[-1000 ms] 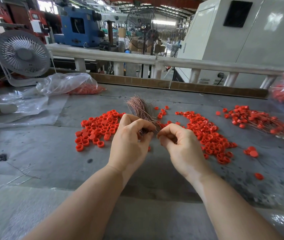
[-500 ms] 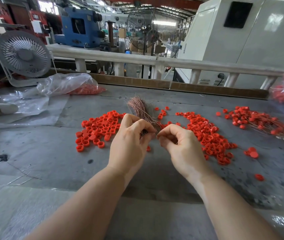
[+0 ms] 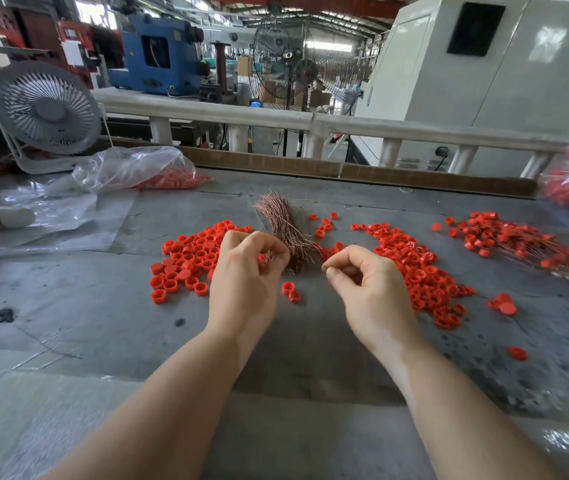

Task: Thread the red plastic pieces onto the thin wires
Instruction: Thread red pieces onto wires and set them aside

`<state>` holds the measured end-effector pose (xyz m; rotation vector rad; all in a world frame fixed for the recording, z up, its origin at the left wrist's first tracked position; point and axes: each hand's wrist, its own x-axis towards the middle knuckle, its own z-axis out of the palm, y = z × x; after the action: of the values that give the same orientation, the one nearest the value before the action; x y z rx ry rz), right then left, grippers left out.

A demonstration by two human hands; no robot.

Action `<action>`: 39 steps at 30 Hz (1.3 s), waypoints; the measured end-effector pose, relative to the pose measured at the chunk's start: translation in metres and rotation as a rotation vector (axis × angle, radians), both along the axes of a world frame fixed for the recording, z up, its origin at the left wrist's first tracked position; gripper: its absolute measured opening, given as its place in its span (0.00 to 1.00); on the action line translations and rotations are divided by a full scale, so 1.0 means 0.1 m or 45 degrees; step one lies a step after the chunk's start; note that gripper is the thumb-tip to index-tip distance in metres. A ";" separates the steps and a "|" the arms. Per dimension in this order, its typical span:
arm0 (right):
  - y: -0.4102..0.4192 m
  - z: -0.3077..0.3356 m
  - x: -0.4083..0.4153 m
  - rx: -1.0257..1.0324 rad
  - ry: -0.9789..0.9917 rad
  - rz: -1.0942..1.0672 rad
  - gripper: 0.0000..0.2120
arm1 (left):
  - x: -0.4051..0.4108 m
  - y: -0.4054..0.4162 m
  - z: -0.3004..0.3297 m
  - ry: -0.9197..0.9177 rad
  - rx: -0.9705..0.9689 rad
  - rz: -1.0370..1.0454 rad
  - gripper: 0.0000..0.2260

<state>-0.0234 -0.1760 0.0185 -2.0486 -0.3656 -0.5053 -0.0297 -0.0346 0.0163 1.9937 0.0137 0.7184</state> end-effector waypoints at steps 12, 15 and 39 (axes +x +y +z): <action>-0.01 -0.02 0.01 -0.069 -0.033 -0.017 0.14 | -0.03 -0.03 0.01 0.099 0.146 -0.115 0.08; 0.01 -0.01 0.00 -0.083 -0.032 0.029 0.12 | -0.04 -0.05 0.01 0.043 0.164 -0.162 0.09; -0.01 -0.03 0.01 -0.082 -0.047 -0.029 0.14 | 0.01 0.00 -0.09 0.310 0.545 -0.062 0.13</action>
<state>-0.0224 -0.1771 0.0153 -2.1097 -0.3860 -0.5524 -0.0289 -0.0346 0.0070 2.4731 -0.0478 0.4687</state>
